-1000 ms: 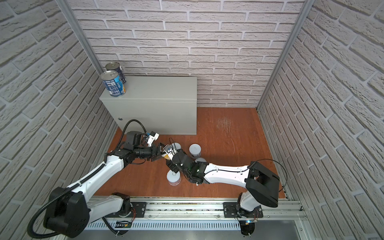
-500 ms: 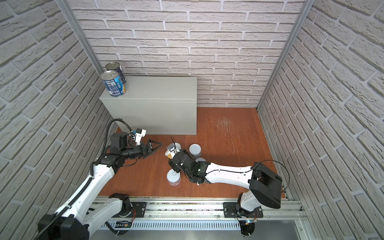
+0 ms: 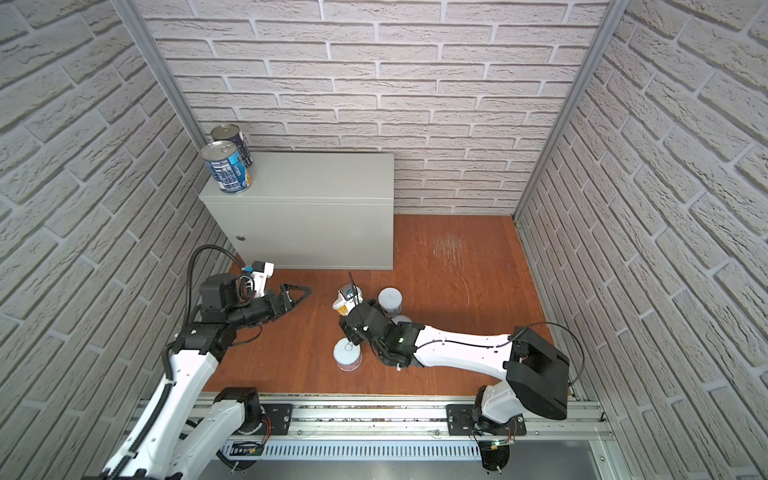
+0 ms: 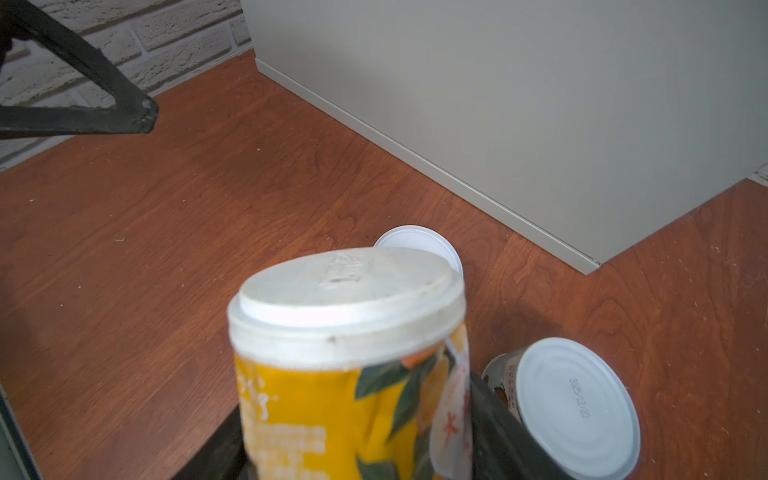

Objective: Place and organize the canned foods onto the counter
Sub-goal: 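Raise the floral can with the right gripper up to the cabinet top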

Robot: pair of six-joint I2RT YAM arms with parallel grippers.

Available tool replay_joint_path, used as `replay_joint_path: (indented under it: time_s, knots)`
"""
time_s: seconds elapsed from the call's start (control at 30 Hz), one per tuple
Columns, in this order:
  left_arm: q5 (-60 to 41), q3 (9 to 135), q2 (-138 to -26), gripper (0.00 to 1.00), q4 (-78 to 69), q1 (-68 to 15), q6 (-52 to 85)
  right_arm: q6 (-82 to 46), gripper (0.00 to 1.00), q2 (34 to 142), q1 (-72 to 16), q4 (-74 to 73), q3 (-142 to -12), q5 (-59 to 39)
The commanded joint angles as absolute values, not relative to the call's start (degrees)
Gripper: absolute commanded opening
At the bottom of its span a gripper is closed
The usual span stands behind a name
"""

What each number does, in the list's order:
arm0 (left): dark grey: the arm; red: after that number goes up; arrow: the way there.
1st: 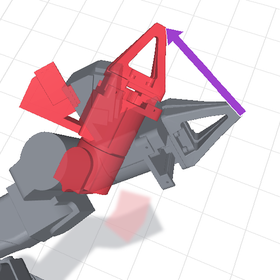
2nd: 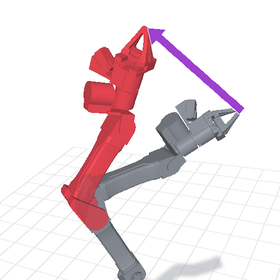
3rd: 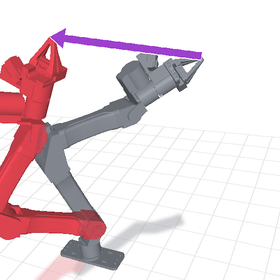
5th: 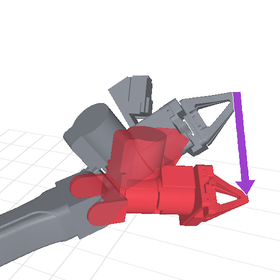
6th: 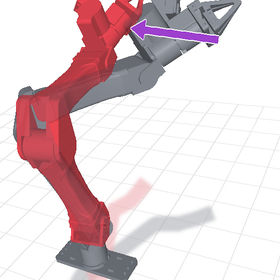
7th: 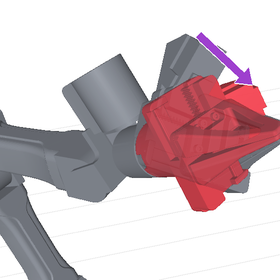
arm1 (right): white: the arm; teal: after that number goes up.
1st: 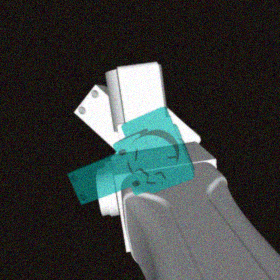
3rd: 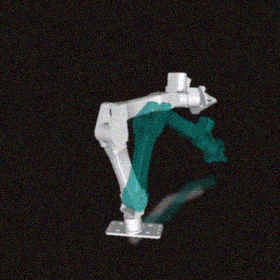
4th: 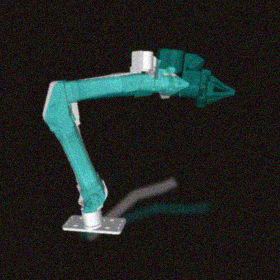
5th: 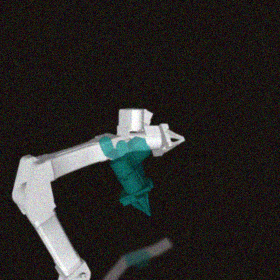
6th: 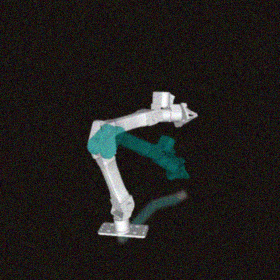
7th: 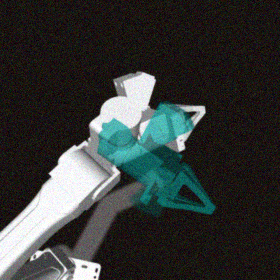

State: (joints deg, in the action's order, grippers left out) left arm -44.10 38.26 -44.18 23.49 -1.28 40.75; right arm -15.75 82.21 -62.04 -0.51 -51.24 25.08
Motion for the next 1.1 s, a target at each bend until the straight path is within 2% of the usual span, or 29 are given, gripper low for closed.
replay_joint_path:
  time_s: [0.0,0.13,0.5,0.83,1.07]
  knots:
    - [-42.17,42.18,-42.51,0.98,30.22,0.12,33.28,-18.08,0.49,76.02,-62.05,-0.22,-54.99,26.9]
    - [-34.2,47.55,-42.43,0.98,39.87,-2.72,24.34,-19.28,0.49,71.87,-62.05,0.52,-54.85,26.58]
    - [-27.86,39.4,-33.64,0.98,32.57,-3.05,21.89,-18.81,0.49,66.47,-62.05,4.9,-60.83,28.08]
    - [-24.68,39.55,-29.15,0.98,34.03,-2.83,19.58,-15.84,0.5,67.99,-61.81,5.01,-70.21,25.09]
    - [-22.59,39.38,-26.61,0.98,34.3,-2.2,19.78,-17.27,0.5,73.51,-58.5,1.77,-78.44,20.54]
